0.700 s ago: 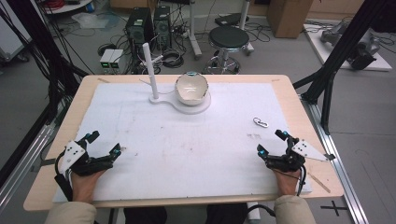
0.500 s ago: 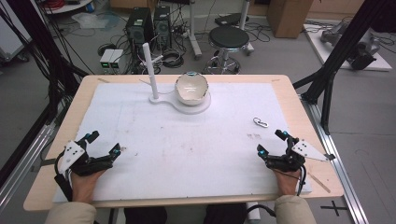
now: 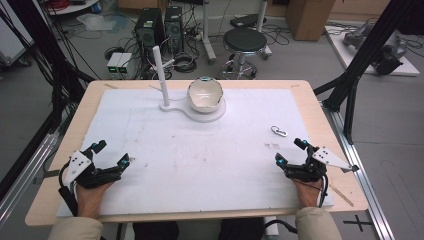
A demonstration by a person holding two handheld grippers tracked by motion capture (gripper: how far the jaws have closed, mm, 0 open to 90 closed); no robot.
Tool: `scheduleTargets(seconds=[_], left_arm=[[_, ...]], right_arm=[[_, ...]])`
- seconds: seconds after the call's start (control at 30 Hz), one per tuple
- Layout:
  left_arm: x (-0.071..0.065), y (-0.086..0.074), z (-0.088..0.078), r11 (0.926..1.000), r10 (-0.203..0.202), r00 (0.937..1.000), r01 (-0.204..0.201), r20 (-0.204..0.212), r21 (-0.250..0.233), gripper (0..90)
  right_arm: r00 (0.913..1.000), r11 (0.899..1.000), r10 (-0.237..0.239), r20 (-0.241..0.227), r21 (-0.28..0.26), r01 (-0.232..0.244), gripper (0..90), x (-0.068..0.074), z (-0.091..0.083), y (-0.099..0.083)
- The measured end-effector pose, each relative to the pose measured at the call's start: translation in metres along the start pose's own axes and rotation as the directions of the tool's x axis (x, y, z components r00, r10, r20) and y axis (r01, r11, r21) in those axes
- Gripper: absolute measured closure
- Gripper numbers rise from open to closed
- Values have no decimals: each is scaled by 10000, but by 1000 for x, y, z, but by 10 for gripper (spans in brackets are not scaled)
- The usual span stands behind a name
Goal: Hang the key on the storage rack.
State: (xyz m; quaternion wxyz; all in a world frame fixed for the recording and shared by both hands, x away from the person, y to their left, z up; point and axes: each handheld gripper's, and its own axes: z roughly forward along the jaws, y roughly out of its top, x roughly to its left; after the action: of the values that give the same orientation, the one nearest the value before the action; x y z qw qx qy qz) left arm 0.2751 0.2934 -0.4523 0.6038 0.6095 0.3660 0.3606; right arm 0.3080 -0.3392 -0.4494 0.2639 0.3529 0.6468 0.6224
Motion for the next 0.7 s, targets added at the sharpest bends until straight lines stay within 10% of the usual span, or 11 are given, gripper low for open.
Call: scheduleTargets(seconds=[0.47, 0.7], left_arm=[[0, 0, 0, 10000, 8, 10000, -8, -13, 16, 51], [0, 0, 0, 10000, -13, 10000, 13, -7, 34, 51]], right_arm=[[9931, 9876, -1049, -523, 1122, 1102, 6, -26, 18, 95], [9721, 9348, -1896, -1381, 2773, 2218, 5, -49, 46, 134]])
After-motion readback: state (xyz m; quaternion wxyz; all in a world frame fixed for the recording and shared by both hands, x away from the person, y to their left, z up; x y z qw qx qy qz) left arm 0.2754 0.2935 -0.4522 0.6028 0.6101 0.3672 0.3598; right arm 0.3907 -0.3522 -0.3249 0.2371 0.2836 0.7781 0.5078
